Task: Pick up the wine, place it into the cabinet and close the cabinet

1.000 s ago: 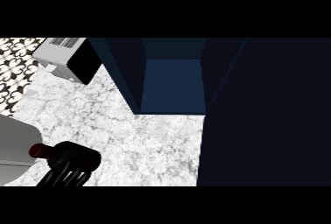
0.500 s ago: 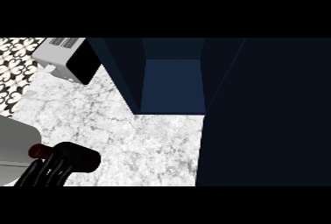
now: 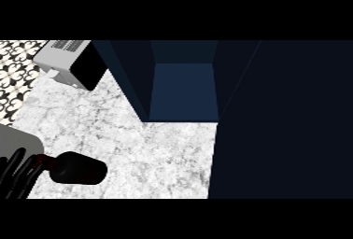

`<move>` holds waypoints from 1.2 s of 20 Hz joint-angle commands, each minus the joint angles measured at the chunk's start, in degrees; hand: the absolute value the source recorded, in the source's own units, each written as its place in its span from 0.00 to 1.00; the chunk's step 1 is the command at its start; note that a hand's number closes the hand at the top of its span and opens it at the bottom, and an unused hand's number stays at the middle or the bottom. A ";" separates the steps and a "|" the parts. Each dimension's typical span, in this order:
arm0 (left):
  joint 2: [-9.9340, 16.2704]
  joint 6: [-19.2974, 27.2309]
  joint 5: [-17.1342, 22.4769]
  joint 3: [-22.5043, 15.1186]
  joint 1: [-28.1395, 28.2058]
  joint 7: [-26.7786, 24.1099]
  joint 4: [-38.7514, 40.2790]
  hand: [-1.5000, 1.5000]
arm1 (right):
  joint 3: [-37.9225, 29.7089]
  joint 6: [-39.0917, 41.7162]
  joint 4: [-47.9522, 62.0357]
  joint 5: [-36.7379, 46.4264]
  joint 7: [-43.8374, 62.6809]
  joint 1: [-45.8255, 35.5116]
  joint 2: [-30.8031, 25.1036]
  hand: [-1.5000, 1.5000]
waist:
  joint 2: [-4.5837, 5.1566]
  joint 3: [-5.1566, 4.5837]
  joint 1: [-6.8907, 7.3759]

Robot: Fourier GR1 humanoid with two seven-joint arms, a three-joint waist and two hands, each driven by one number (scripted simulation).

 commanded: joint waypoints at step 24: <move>2.33 -13.17 17.58 15.23 -12.00 5.50 22.44 0.00 | -2.08 -0.26 -4.82 -2.77 8.08 -5.62 0.06 0.00 | 0.27 -0.01 -0.28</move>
